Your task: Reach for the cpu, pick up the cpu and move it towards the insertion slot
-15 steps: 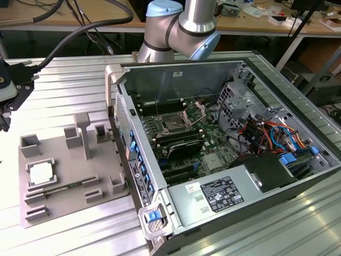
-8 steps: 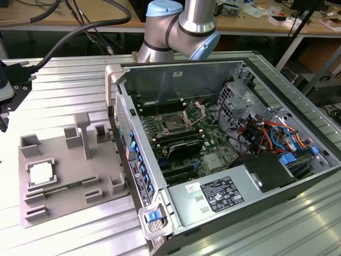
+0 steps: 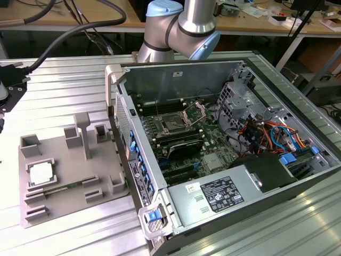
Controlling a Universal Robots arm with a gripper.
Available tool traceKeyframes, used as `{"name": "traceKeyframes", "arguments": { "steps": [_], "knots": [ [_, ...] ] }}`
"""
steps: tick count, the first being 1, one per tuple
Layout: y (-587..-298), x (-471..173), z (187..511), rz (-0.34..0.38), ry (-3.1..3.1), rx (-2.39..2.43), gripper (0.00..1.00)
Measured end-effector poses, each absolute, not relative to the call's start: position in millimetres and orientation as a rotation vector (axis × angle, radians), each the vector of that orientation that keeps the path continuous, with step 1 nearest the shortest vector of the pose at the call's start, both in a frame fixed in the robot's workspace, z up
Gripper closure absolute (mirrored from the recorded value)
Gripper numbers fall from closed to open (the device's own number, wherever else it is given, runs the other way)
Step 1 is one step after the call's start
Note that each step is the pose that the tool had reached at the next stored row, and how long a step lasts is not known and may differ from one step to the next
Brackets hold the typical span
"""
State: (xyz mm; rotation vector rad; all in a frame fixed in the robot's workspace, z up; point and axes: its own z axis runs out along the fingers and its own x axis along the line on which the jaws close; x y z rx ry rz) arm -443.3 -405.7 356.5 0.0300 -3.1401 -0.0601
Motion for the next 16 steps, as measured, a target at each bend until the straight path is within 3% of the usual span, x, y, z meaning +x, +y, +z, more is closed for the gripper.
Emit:
{"name": "traceKeyframes", "arguments": {
  "steps": [16],
  "knots": [
    [-405.7,-454.6,354.7,-0.060,-3.140,0.030,0.89]
  ]
}}
